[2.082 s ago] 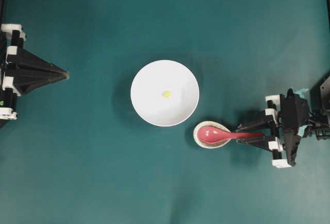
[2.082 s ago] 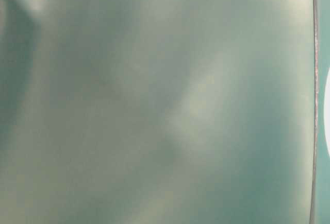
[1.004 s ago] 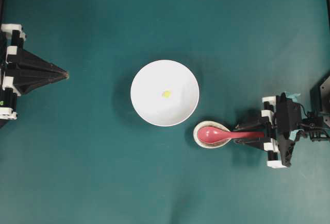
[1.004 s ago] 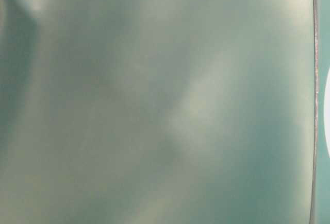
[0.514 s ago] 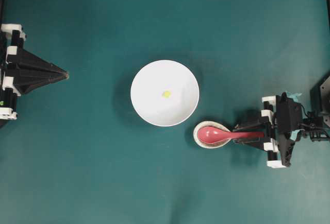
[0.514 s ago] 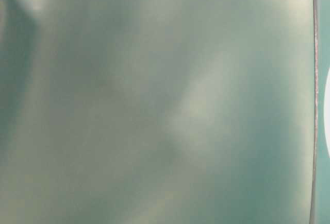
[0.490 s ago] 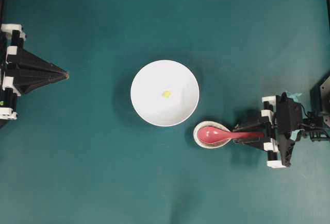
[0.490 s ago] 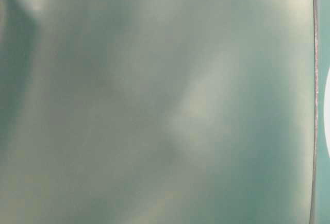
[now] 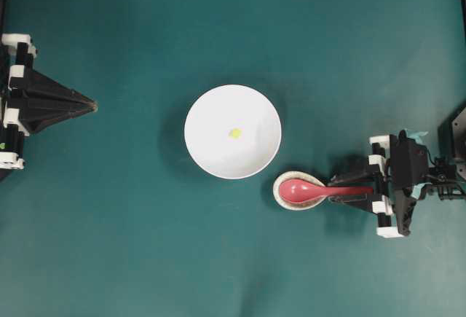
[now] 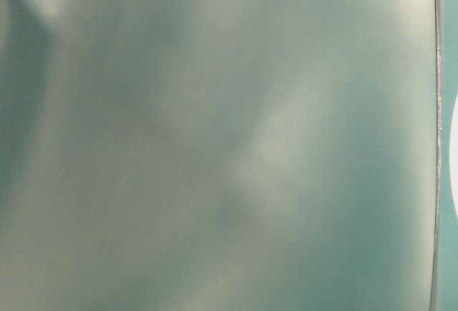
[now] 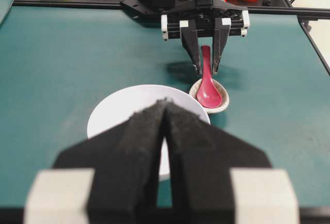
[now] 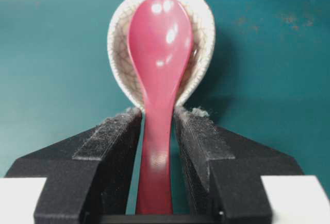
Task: Scoop the yellow hexagonal prism block from the bowl with a spoon using the right arm.
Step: 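Close the right gripper on the pink spoon handle, then lift the spoon with the right gripper and carry it over the bowl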
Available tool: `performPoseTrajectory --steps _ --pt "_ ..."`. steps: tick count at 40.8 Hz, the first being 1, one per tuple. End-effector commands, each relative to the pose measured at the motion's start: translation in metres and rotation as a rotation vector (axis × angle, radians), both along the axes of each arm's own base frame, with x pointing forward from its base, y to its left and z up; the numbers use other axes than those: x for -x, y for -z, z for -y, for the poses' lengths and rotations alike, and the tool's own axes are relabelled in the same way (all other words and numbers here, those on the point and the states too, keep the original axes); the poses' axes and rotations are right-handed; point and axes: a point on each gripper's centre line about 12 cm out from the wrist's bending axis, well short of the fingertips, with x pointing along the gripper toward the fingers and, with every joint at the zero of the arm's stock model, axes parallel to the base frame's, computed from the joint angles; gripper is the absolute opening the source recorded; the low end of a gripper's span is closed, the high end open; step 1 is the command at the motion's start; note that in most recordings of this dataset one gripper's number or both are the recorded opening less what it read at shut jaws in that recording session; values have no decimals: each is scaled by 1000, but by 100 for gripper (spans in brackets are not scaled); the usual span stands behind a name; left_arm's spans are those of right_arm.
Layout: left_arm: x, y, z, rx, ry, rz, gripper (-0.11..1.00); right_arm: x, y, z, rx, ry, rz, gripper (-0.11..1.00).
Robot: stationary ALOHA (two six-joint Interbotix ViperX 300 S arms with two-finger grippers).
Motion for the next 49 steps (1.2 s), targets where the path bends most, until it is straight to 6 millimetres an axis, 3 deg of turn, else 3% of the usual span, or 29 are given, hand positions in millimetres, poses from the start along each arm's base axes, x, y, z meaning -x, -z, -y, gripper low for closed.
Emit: performPoseTrajectory --steps 1,7,14,22,36,49 --pt "-3 -8 0 -2 0 20 -1 -2 -3 0 -3 2 19 41" --pt "-3 -8 0 -2 0 18 -1 -1 -3 0 1 1 19 39" --pt "-3 -8 0 -2 0 20 -1 -4 -4 -1 26 -10 26 23" --pt "-3 -8 0 -2 0 20 -1 -7 -15 0 36 -14 65 23" --pt "-3 -8 0 -2 0 18 -1 -17 -50 14 3 25 97 23" --pt "-3 -9 0 -2 0 21 -1 -47 -98 29 -32 30 40 23"
